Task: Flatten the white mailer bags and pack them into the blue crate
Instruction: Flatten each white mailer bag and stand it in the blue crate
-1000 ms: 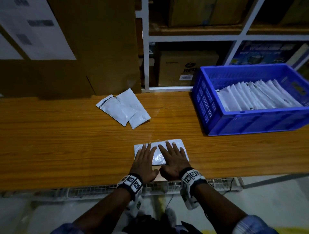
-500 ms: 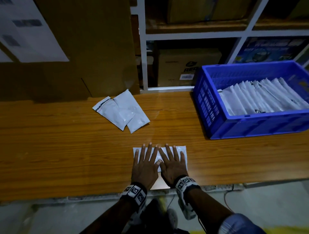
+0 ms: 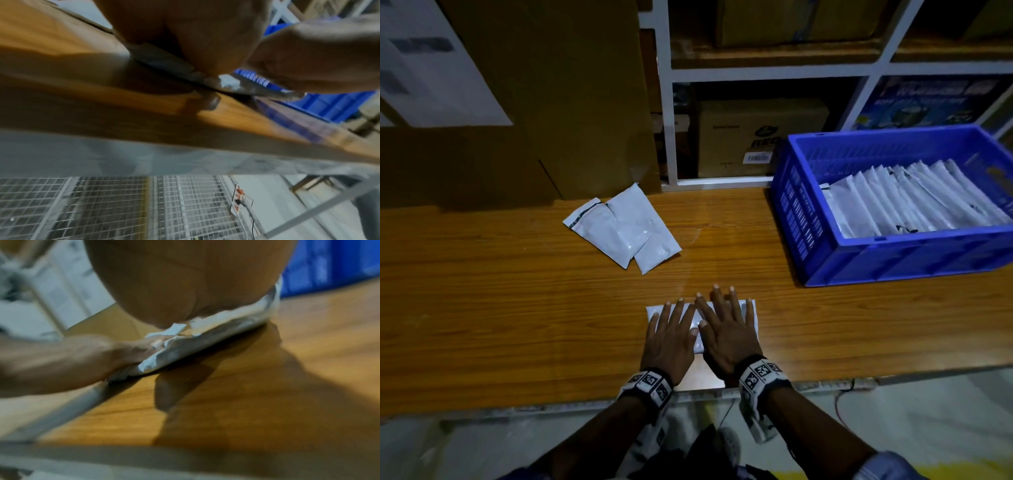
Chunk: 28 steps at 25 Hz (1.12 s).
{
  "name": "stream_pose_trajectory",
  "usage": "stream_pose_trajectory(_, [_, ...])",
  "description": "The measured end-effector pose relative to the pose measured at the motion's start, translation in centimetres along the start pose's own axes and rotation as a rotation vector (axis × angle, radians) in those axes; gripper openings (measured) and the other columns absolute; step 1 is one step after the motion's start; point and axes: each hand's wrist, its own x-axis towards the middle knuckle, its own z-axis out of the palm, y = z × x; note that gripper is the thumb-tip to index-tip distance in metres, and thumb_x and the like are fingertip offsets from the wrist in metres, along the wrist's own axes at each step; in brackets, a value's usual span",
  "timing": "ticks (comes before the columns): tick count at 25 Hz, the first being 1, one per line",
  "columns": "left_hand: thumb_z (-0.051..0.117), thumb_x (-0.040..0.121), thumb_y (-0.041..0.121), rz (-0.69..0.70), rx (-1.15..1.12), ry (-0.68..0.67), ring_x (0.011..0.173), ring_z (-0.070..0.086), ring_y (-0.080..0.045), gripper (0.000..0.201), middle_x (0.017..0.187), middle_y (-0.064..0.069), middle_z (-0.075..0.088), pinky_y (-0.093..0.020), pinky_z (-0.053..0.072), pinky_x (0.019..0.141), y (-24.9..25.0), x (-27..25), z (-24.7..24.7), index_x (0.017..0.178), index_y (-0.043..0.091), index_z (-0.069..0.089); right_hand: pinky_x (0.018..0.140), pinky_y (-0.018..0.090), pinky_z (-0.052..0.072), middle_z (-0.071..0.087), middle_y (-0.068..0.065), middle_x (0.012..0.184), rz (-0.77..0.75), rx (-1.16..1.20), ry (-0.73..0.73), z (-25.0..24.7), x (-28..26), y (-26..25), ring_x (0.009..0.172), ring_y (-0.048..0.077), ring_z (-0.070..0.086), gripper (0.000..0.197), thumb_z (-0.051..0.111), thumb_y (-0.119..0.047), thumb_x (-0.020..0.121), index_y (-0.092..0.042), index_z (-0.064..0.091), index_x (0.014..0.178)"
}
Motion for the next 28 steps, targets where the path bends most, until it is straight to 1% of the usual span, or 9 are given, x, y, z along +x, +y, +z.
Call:
stream_pose_trajectory(4, [0.001, 0.100, 0.048, -0.016, 0.017, 0.067, 0.154, -0.002, -0.020, 0.062, 0.168, 0.002, 0.000, -0.043, -0.001, 0.122, 0.1, -0.2, 0.7, 0.159, 0.030, 0.008, 0.118, 0.050, -0.016, -0.029, -0.011, 0.158, 0.008, 0.002, -0.055, 0.9, -0.3, 0.4, 0.146, 0.019, -0.030, 0.053, 0.006, -0.048, 0.103, -0.048, -0.019, 0.149])
stream_pose_trajectory(6, [0.009, 0.103, 0.046, -0.003, 0.028, 0.085, 0.154, -0.003, -0.021, 0.059, 0.168, 0.001, -0.001, -0.045, -0.001, 0.122, 0.0, -0.2, 1.1, 0.159, 0.030, 0.007, 0.118, 0.049, -0.015, -0.028, -0.011, 0.159, 0.015, 0.002, -0.061, 1.6, -0.4, 0.7, 0.146, 0.018, -0.029, 0.053, 0.004, -0.048, 0.102, -0.048, -0.020, 0.149])
stream_pose_trajectory(12, [0.021, 0.104, 0.046, -0.017, -0.011, 0.161, 0.154, 0.012, -0.028, 0.058, 0.166, -0.002, 0.012, -0.051, 0.009, 0.122, 0.5, -0.6, 1.4, 0.159, 0.028, 0.020, 0.117, 0.050, -0.016, -0.029, -0.009, 0.159, 0.028, -0.013, -0.088, 1.9, 0.1, 0.7, 0.145, 0.020, -0.030, 0.055, 0.006, -0.045, 0.101, -0.047, -0.021, 0.149])
stream_pose_trajectory(15, [0.022, 0.103, 0.043, -0.022, -0.017, 0.189, 0.154, 0.005, -0.030, 0.060, 0.167, -0.004, 0.010, -0.057, 0.014, 0.121, 1.6, -1.2, 2.0, 0.160, 0.026, 0.013, 0.116, 0.051, -0.018, -0.033, -0.008, 0.157, 0.019, -0.021, -0.135, 1.9, 0.5, 1.1, 0.145, 0.022, -0.032, 0.060, 0.006, -0.044, 0.096, -0.047, -0.028, 0.145])
stream_pose_trajectory(18, [0.019, 0.103, 0.043, -0.035, -0.007, 0.181, 0.154, -0.002, -0.031, 0.061, 0.168, -0.001, 0.002, -0.055, 0.007, 0.120, 1.5, -1.4, 2.6, 0.160, 0.030, 0.000, 0.116, 0.053, -0.016, -0.035, -0.006, 0.156, -0.004, -0.010, -0.214, 1.5, 0.9, 1.5, 0.144, 0.024, -0.034, 0.062, 0.015, -0.037, 0.101, -0.045, -0.025, 0.147])
stream_pose_trajectory(21, [0.021, 0.104, 0.046, -0.030, -0.035, 0.175, 0.154, 0.007, -0.028, 0.058, 0.167, 0.001, 0.009, -0.052, 0.006, 0.120, 1.1, -1.0, 2.8, 0.160, 0.032, 0.010, 0.117, 0.047, -0.017, -0.026, -0.008, 0.159, -0.001, 0.150, -0.106, 0.3, 0.2, 1.4, 0.146, 0.021, -0.029, 0.052, 0.010, -0.044, 0.105, -0.044, -0.009, 0.153])
stream_pose_trajectory(23, [0.023, 0.103, 0.046, -0.037, -0.038, 0.166, 0.153, 0.016, -0.027, 0.057, 0.166, 0.002, 0.017, -0.051, 0.009, 0.120, 0.9, -0.7, 2.7, 0.158, 0.032, 0.019, 0.118, 0.046, -0.018, -0.024, -0.008, 0.160, -0.007, 0.091, 0.018, 0.3, -0.6, 1.2, 0.146, 0.021, -0.030, 0.052, 0.011, -0.045, 0.104, -0.043, -0.004, 0.154])
stream_pose_trajectory(24, [0.023, 0.103, 0.046, -0.041, -0.035, 0.165, 0.153, 0.017, -0.026, 0.056, 0.166, 0.002, 0.018, -0.051, 0.009, 0.120, 0.8, -0.6, 2.8, 0.158, 0.033, 0.021, 0.118, 0.047, -0.017, -0.024, -0.007, 0.160, -0.016, 0.044, 0.028, 0.7, -0.9, 1.3, 0.146, 0.021, -0.030, 0.053, 0.013, -0.045, 0.104, -0.043, -0.004, 0.154])
stream_pose_trajectory(28, [0.019, 0.103, 0.046, -0.027, -0.026, 0.166, 0.155, 0.003, -0.025, 0.058, 0.168, 0.002, 0.009, -0.054, 0.007, 0.121, 0.8, -0.9, 2.7, 0.159, 0.033, 0.012, 0.120, 0.048, -0.010, -0.023, -0.005, 0.162, -0.002, -0.002, -0.014, 2.3, -1.0, 1.6, 0.146, 0.021, -0.028, 0.055, 0.012, -0.046, 0.103, -0.043, -0.010, 0.153])
